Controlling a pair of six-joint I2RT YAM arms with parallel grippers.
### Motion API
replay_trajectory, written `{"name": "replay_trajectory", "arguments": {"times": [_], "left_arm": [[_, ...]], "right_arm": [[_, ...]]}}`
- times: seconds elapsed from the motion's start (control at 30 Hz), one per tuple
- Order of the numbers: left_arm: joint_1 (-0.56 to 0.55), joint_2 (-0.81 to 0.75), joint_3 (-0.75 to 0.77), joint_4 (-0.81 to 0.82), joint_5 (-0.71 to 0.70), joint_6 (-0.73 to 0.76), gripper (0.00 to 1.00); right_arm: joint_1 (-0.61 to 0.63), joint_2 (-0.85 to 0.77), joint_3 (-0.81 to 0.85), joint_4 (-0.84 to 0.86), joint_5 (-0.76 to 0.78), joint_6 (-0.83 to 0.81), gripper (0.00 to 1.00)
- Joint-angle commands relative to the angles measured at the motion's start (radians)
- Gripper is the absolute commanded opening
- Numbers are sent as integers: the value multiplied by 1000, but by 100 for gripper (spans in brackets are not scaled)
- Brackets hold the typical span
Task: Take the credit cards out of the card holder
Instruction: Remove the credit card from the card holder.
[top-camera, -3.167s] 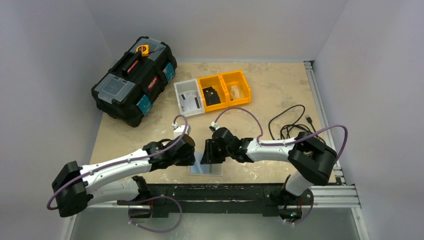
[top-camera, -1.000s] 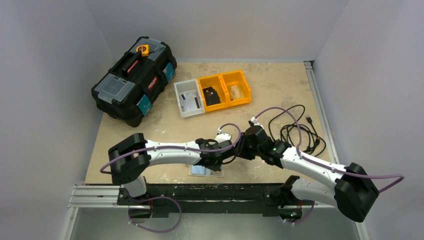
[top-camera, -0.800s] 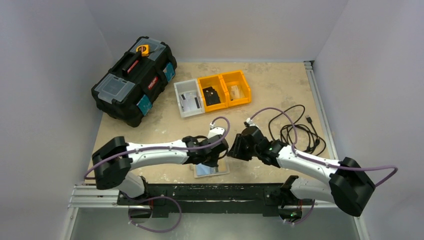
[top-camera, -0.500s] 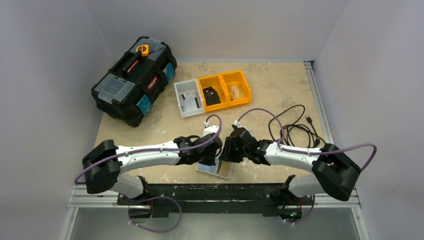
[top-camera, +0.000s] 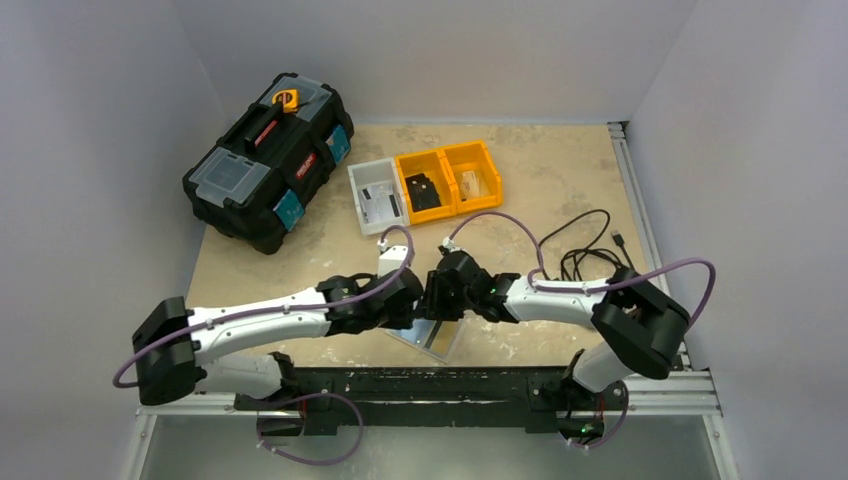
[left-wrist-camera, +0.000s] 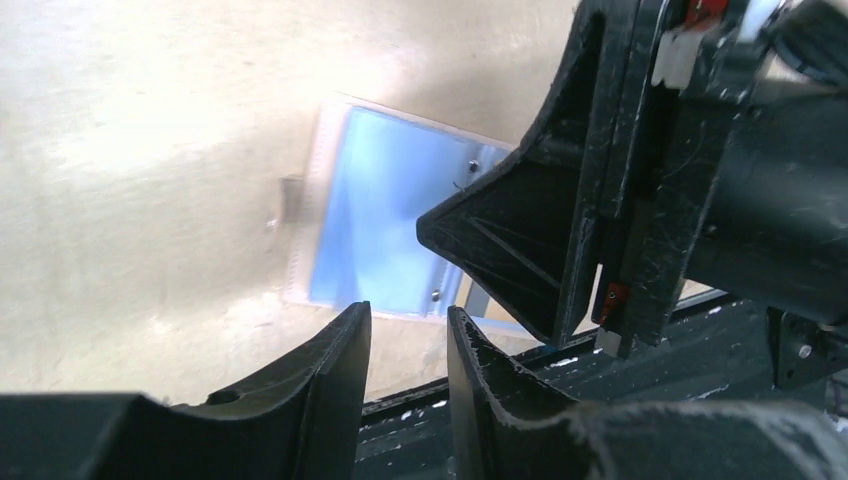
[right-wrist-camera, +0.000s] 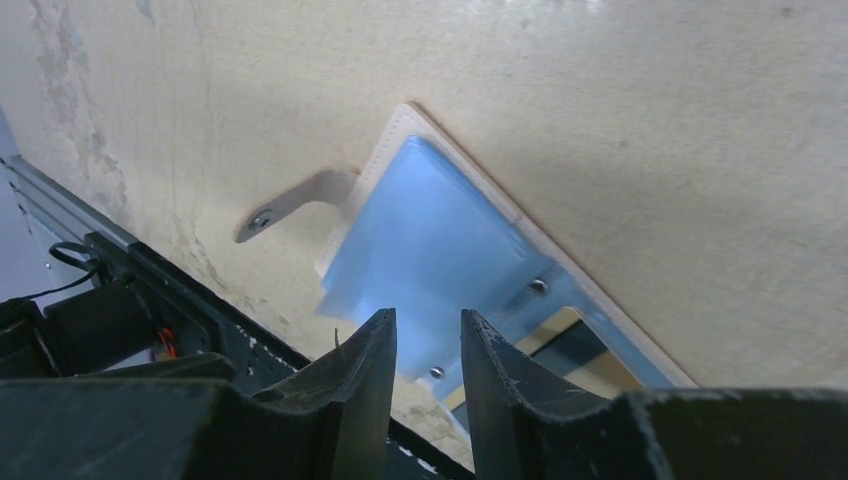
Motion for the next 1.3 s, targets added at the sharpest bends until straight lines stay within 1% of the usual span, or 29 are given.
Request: {"name": "replay_trajectory", "arguments": {"times": [0.0,0.17,0.3,0.43,0.53,0.6,0.7,0.8,0.93,1.1,1.27], "left_arm": [[21,-107,-14,-144,-131,-60,34],[52,-183,-55,-169,-123,-62,34],[66,-210,-72,-170,-106,-70,34],[70,-212,-79,-151,-80,-74,33],[70,-210,-79,-126,-60,-68,32],[72,-211,-77,-107,-42,-60,31],[77,-206,-73,-62,-2,-39,30],[86,-175,-65,9,80,-2,30],[105,-80,-54,123,213,44,29],[153,34,-54,216,358,42,27],[186,121,-57,295,476,42,26]], "right_arm": [[30,45,75,45,-15,-3,30],[51,156,134,58,-39,-21,30],[82,253,211,19,-53,-57,30],[101,277,212,14,-64,-59,29],[97,220,188,9,-54,-49,29],[87,169,192,-51,-20,-51,29],[54,74,176,-94,6,-53,30],[9,-50,145,-158,52,-46,31],[-22,-184,63,-216,100,-25,32],[-24,-258,-47,-240,99,4,32],[-24,-271,-102,-232,107,22,32]]}}
